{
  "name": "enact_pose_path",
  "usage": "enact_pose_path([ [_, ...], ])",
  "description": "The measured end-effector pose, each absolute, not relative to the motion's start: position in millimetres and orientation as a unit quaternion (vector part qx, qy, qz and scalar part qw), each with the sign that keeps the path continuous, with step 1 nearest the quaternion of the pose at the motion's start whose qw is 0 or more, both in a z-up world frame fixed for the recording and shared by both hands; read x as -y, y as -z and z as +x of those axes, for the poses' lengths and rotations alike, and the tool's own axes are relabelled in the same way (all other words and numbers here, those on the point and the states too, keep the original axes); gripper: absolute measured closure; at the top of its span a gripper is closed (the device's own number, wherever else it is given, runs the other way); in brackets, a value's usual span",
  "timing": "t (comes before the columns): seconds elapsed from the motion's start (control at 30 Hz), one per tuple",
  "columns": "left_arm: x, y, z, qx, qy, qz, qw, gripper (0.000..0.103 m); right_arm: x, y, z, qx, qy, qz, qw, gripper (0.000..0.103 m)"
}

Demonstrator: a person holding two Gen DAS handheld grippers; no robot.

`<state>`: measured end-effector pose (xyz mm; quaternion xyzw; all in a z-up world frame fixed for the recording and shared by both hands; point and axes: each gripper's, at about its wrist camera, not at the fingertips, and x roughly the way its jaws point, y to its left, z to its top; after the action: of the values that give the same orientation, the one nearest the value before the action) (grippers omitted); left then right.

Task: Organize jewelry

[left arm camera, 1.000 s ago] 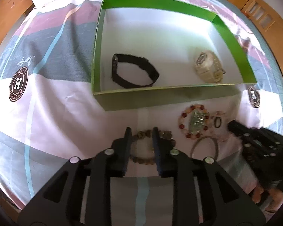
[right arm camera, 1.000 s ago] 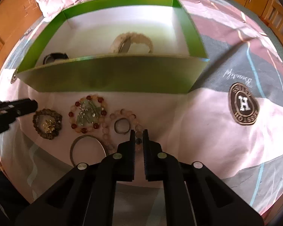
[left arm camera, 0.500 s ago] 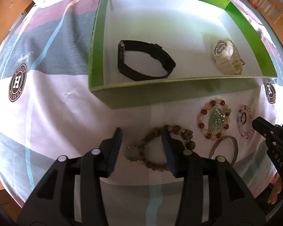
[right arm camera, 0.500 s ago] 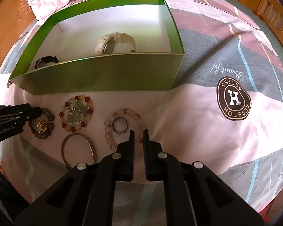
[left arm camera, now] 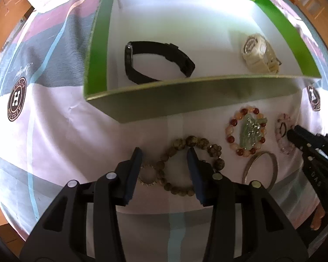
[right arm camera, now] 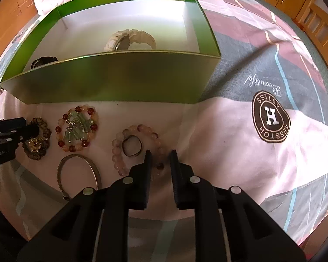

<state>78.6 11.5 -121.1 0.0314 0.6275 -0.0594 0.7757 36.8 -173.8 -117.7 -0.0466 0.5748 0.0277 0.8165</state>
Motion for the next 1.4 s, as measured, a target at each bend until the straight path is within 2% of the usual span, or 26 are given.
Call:
enact_pose_path([
  [0.07,1.3,120.8,73.0,-0.624,0.056,0.039,0.778,0.068,168.5,117.3,32.5,-0.574,-0.033,-0.047,0.817,0.095],
  [0.13,9.2,120.5,73.3,-0.624,0.06,0.034,0.778,0.093,166.9,115.2,29.9,-0.572,-0.041,-0.039,0.818,0.096],
  [0.17,9.3,119.1,73.0,-0.625,0.059,0.028,0.778,0.095,166.7,114.0,28.7,-0.572,-0.045,-0.034,0.818,0.096],
  [0.33,-1.6,98.9,69.9,-0.614,0.072,-0.011,0.786,0.095,170.5,91.0,27.3,-0.547,-0.06,-0.015,0.835,0.096],
  [0.57,-4.1,41.5,53.1,-0.555,0.124,-0.045,0.822,0.095,177.0,29.5,14.2,-0.464,-0.088,0.025,0.881,0.096],
  [0.73,-4.6,31.2,54.6,-0.541,0.13,-0.053,0.829,0.095,180.7,24.3,24.7,-0.46,-0.093,0.037,0.882,0.096],
  [0.97,-15.0,36.2,55.5,-0.554,0.128,-0.049,0.821,0.095,167.8,45.8,24.0,-0.492,-0.1,0.025,0.865,0.096],
  [1.13,-16.6,17.4,51.8,-0.516,0.141,-0.064,0.843,0.095,172.7,24.2,18.5,-0.445,-0.12,0.056,0.886,0.096],
  [1.27,-21.8,-4.3,51.7,-0.471,0.154,-0.087,0.864,0.095,177.2,-0.5,13.8,-0.378,-0.134,0.084,0.912,0.096],
  [1.4,-27.5,-28.9,59.0,-0.424,0.166,-0.105,0.884,0.095,176.9,-6.2,29.1,-0.361,-0.126,0.098,0.919,0.096],
])
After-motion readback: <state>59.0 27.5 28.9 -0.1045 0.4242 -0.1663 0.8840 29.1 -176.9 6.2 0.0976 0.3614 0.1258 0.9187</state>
